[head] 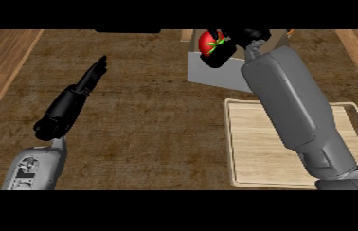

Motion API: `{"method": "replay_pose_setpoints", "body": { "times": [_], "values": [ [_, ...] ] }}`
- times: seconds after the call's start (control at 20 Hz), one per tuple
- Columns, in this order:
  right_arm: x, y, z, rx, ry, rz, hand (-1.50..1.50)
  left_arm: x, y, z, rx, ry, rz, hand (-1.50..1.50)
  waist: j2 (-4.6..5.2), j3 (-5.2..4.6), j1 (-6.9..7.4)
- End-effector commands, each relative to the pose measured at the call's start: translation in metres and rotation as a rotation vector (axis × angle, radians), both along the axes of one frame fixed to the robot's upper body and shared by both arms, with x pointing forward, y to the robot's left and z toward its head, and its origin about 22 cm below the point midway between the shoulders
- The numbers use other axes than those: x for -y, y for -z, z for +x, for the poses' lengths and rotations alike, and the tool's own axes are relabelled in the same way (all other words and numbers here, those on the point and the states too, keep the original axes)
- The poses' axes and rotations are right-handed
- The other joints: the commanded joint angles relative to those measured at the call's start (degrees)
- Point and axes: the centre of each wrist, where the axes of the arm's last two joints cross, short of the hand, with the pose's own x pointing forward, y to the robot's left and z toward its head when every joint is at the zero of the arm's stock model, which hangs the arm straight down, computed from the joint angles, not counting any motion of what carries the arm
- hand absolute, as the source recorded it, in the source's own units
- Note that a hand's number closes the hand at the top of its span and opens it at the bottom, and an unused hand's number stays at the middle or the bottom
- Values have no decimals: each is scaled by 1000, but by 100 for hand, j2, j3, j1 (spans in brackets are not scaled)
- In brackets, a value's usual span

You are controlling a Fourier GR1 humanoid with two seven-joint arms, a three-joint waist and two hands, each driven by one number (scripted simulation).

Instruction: Pick the tomato from the tray and place it in the cardboard box

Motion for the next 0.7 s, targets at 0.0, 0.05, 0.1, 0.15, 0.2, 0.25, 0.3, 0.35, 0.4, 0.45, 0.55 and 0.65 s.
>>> {"method": "replay_pose_setpoints", "body": {
  "times": [0.0,0.05,0.1,0.15,0.2,0.25,0.3,0.35,0.4,0.45,0.55,0.65],
  "values": [
    [21,1,22,-187,17,-96,150,-9,3,-4,6,-2,13,0,-3,-2,29],
    [40,13,30,-191,8,-105,150,-13,8,-6,1,9,6,0,36,-1,88],
    [33,-6,34,-217,4,-136,150,-6,5,-4,-9,2,-5,0,11,-1,62],
    [40,10,37,-209,-12,-123,150,-9,-19,7,11,21,15,0,13,3,40],
    [67,6,41,-259,-24,-128,150,7,1,8,15,-8,6,0,37,2,17],
    [58,18,43,-282,-23,-188,150,-3,5,-4,1,23,-2,0,32,1,95],
    [67,15,45,-311,-21,-237,150,5,-7,5,15,26,11,0,38,2,88],
    [65,16,47,-316,1,-267,150,-10,3,-4,-7,20,6,0,22,1,86],
    [86,15,51,-360,21,-274,150,6,-15,0,4,29,9,0,44,6,157],
    [82,33,51,-385,13,-280,150,-1,0,0,-4,34,-21,0,54,2,125],
    [79,34,51,-436,-98,-270,-150,18,-8,6,-10,16,-20,0,28,5,61],
    [79,31,55,-437,-166,-237,-150,8,-7,9,-9,12,1,0,40,4,72]
  ]
}}
